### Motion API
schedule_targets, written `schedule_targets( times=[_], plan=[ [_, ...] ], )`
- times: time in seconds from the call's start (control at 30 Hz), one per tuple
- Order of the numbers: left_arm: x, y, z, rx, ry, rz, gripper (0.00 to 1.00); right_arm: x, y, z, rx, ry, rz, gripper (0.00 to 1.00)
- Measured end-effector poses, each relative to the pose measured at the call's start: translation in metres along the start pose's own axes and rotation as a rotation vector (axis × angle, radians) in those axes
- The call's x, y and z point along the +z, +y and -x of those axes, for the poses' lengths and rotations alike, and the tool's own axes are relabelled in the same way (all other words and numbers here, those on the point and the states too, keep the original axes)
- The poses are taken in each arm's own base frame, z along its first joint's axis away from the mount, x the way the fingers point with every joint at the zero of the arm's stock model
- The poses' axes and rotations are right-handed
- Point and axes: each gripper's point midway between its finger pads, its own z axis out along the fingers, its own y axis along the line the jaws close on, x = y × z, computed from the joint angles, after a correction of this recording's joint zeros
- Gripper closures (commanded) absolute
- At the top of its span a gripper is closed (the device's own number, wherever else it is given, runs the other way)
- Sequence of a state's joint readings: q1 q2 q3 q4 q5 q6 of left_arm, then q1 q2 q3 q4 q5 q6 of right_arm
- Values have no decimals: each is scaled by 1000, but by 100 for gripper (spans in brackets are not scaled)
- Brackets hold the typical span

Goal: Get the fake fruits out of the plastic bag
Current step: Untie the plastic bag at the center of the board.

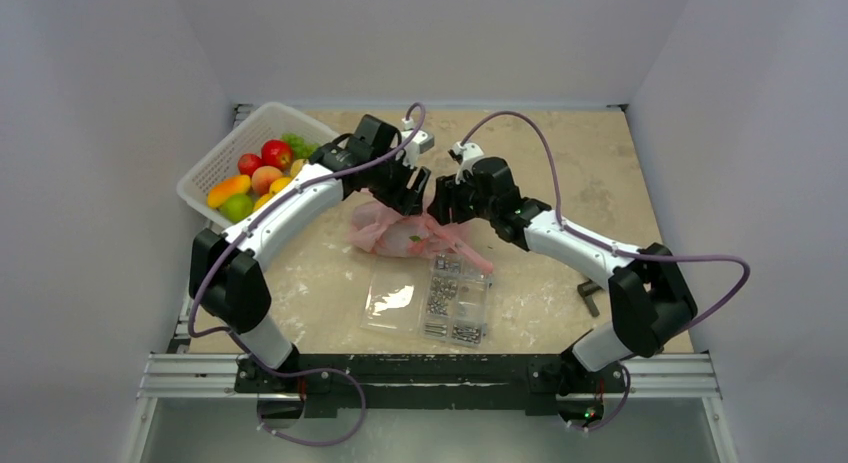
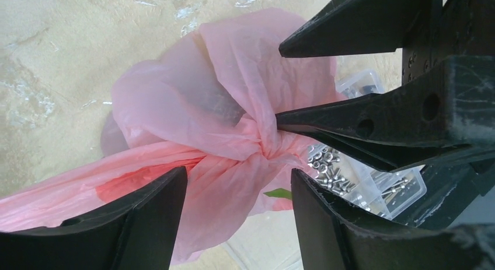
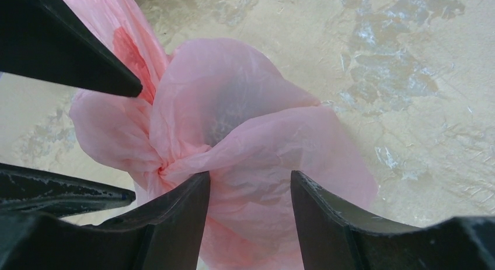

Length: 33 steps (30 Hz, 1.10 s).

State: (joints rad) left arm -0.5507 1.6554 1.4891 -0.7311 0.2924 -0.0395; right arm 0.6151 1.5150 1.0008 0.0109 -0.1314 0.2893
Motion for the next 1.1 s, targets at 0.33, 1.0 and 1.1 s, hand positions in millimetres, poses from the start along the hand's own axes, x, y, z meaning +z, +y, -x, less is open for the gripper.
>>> schedule_targets(
  times=[0.33,1.0,1.1],
  plan=[
    [-11,8,2,68,-4,105,37,-1,7,-2,9,-1,40,100],
    [18,6,-18,167,98,150,72,-6,21,15,45,-25,83,77],
    [15,4,-15,166,88,145,85,-10,21,16,47,-26,80,62]
  ],
)
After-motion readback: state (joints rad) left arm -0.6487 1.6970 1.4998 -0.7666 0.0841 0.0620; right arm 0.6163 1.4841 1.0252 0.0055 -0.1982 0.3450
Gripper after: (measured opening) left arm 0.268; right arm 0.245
